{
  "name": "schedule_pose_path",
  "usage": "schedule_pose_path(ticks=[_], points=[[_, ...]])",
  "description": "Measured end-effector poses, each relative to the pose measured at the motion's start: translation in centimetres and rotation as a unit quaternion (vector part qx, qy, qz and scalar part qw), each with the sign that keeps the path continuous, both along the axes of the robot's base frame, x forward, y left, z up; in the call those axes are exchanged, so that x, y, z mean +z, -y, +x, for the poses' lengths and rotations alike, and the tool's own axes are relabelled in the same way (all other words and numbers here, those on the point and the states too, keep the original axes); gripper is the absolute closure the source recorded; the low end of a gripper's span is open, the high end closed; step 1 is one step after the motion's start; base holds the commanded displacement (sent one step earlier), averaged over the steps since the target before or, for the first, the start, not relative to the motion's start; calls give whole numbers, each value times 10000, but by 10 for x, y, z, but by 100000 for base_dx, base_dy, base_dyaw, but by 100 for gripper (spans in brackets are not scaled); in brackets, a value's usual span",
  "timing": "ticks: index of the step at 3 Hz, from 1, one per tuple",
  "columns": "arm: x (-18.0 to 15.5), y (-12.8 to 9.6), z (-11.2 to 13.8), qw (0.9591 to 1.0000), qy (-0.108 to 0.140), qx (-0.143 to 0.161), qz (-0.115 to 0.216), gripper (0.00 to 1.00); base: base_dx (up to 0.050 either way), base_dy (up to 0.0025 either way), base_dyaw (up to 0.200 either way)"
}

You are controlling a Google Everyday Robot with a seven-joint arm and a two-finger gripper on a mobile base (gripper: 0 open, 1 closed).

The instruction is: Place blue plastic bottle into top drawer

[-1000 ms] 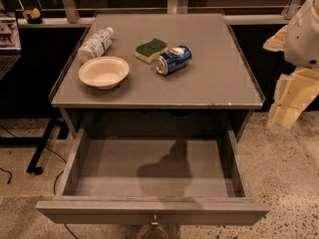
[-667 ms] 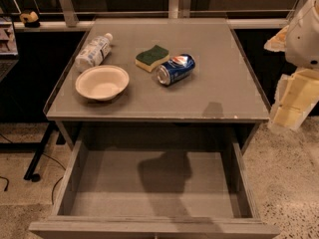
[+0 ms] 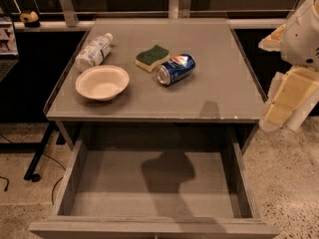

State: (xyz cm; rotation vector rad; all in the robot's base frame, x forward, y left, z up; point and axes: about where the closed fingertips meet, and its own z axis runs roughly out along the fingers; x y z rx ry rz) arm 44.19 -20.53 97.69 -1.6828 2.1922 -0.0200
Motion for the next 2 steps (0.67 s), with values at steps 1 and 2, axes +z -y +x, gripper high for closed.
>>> schedule_pose_path(ticks=[1,2], points=[[10,-35,5,9966,166,161,788,0,0,0,0],[30,-70,22,9824,437,607,1713,0,0,0,0]])
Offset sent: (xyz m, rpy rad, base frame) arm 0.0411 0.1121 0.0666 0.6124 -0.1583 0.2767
